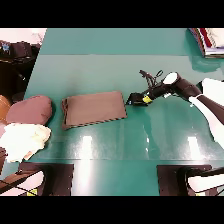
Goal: Fold the shirts.
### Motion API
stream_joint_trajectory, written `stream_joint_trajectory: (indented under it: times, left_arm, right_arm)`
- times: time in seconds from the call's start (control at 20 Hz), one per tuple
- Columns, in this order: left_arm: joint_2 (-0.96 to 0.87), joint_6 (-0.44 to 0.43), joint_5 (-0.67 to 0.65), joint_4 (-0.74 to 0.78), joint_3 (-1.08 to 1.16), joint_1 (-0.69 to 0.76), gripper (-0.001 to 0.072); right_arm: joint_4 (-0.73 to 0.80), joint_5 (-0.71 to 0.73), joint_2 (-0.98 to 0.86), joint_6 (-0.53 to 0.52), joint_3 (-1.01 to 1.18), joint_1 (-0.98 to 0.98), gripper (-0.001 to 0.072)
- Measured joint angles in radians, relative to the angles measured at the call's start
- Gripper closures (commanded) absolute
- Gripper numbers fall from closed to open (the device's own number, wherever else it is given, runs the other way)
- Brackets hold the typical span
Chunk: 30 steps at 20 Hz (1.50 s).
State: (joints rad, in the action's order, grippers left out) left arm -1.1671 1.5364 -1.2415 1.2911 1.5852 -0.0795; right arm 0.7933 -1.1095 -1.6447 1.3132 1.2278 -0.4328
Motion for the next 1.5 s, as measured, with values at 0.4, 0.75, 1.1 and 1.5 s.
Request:
stream_joint_trajectory:
  times: [0.4,0.75,1.1,1.5]
  left_arm:
    - [0.000,0.000,0.002,-0.034,0.000,0.002,0.0683]
    - [-0.001,-0.021,0.001,-0.146,-0.039,0.041,0.0684]
    - [-0.001,-0.026,0.087,-0.171,-0.064,0.268,0.0683]
    - [-0.001,-0.026,0.251,-0.174,-0.067,0.457,0.0683]
  right_arm:
    - [-0.120,-0.001,-0.217,-0.030,0.208,-0.131,0.0630]
    - [-0.123,0.007,-0.231,-0.032,0.337,-0.164,0.0698]
    - [0.062,-0.006,-0.022,0.032,0.352,0.177,0.0697]
    - [0.115,-0.015,0.121,0.046,0.354,0.736,0.0698]
